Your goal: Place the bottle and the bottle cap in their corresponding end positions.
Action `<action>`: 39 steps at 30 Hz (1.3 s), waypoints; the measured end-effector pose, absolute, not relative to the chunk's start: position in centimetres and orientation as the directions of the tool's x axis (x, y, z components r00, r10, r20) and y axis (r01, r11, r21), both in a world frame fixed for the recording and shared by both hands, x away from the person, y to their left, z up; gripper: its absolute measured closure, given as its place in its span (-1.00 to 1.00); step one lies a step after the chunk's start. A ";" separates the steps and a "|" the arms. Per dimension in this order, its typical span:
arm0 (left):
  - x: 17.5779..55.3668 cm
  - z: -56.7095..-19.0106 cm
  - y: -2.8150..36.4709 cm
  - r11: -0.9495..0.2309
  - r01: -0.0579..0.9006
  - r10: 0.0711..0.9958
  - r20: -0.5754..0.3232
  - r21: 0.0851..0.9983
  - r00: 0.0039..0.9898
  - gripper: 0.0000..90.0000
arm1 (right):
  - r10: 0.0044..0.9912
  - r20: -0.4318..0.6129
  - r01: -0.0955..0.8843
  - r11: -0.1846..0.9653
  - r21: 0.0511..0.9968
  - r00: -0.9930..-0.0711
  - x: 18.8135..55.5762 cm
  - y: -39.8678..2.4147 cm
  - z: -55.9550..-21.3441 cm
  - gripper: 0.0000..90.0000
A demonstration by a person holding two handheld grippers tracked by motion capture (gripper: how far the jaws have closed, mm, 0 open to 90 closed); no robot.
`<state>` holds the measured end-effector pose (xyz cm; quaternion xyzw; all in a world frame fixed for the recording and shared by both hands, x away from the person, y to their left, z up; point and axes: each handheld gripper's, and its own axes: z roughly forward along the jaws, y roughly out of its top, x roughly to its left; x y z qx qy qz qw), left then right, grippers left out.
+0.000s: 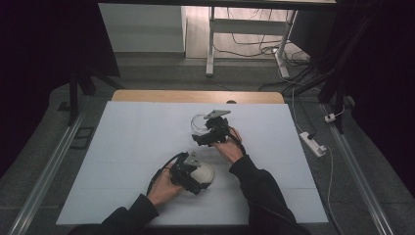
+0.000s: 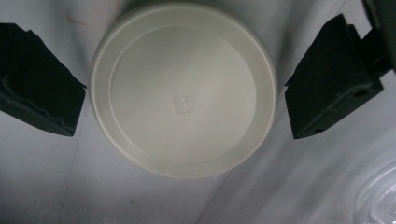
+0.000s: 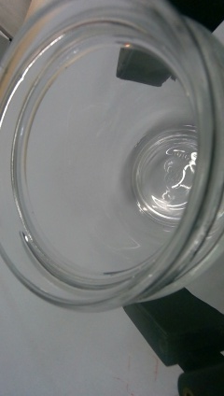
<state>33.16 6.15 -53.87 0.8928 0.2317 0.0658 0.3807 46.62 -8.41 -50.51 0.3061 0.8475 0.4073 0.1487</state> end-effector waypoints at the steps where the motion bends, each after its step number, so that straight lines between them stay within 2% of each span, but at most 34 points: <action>1: 33.1 -53.8 6.2 -0.596 0.366 0.466 -0.063 0.715 0.882 -1.00 | 0.640 -0.001 0.399 0.480 0.781 -0.768 46.6 -8.5 -50.5 -0.99; 19: 33.1 -53.1 7.5 -0.543 0.422 0.446 -0.176 0.726 0.878 -1.00 | 0.653 0.020 0.426 0.471 0.773 -0.757 45.7 -9.4 -49.7 -0.99; 30: 32.7 -52.4 8.6 -0.534 0.432 0.441 -0.197 0.726 0.876 -1.00 | 0.658 0.026 0.439 0.472 0.765 -0.753 44.3 -10.2 -49.5 -1.00; 39: 32.2 -52.0 9.6 -0.530 0.442 0.436 -0.215 0.724 0.874 -1.00 | 0.637 0.073 0.461 0.470 0.753 -0.768 42.9 -10.6 -49.4 -1.00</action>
